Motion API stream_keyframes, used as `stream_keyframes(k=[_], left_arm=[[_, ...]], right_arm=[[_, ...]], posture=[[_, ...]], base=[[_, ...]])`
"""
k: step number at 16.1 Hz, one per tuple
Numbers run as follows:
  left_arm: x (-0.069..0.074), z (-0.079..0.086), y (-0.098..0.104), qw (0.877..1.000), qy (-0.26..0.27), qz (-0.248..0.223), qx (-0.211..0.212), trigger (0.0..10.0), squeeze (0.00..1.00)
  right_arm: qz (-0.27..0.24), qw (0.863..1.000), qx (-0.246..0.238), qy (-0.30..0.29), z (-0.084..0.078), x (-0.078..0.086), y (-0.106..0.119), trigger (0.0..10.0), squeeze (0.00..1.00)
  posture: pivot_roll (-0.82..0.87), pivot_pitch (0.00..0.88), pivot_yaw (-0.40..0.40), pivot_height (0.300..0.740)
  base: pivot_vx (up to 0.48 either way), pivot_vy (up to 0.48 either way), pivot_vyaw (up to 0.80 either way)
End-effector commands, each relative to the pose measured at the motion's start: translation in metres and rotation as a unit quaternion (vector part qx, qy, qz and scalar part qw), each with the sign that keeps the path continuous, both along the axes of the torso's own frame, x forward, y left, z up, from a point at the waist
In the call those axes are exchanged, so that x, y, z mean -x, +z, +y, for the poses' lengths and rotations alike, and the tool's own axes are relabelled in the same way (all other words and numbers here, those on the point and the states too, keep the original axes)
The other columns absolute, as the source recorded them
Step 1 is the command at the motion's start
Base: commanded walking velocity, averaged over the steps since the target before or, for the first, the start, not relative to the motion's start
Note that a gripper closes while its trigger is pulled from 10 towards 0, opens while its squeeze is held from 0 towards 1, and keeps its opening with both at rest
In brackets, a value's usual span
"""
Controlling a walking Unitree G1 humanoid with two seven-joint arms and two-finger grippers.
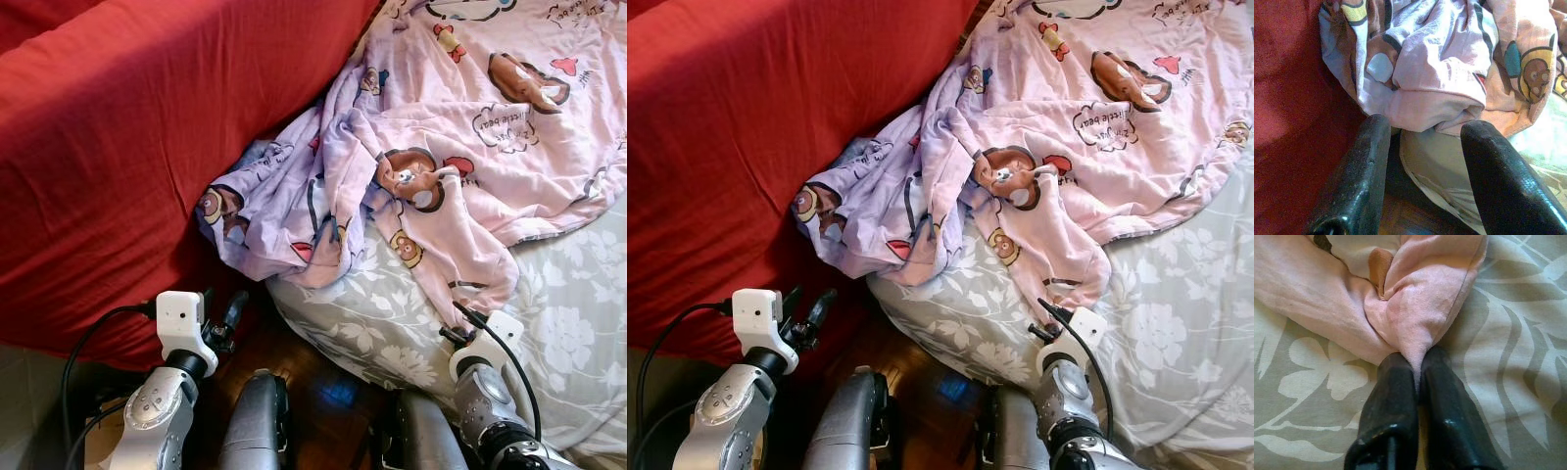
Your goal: Clean up the room
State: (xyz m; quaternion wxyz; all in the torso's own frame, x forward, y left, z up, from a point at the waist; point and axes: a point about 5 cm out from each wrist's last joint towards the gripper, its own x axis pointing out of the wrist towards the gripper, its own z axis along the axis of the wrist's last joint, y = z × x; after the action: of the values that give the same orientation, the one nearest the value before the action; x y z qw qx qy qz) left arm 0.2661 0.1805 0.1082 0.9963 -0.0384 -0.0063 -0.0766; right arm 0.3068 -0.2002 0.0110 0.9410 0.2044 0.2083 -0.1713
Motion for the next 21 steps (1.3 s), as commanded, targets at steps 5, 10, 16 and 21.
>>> stream_keyframes(k=[5, 10, 16, 21], left_arm=[[0.001, 0.004, -0.011, 1.000, 0.008, 0.019, -0.003, 10.0, 0.00], [-0.009, 0.003, -0.012, 1.000, 0.008, 0.016, -0.002, 10.0, 0.00], [-0.025, 0.002, -0.022, 1.000, 0.013, 0.019, 0.000, 10.0, 0.00], [-0.034, 0.005, -0.029, 1.000, 0.019, 0.022, 0.000, 10.0, 0.00]], right_arm=[[0.016, 1.000, 0.002, 0.008, 0.005, 0.006, -0.008, 0.0, 0.00], [0.003, 1.000, 0.007, 0.009, 0.005, 0.002, -0.003, 0.0, 0.00], [-0.036, 0.998, 0.048, 0.030, 0.002, 0.001, 0.004, 10.0, 0.00], [-0.069, 0.993, 0.088, 0.048, -0.002, 0.014, 0.001, 10.0, 0.00]], posture=[[0.17, 0.340, 0.048, 0.645], [0.15, 0.285, 0.041, 0.645], [0.09, 0.158, 0.022, 0.645], [0.06, 0.101, 0.014, 0.645]], base=[[0.000, 0.000, 0.00], [0.000, 0.000, 0.00], [0.000, 0.000, 0.00], [0.000, 0.000, 0.00]])
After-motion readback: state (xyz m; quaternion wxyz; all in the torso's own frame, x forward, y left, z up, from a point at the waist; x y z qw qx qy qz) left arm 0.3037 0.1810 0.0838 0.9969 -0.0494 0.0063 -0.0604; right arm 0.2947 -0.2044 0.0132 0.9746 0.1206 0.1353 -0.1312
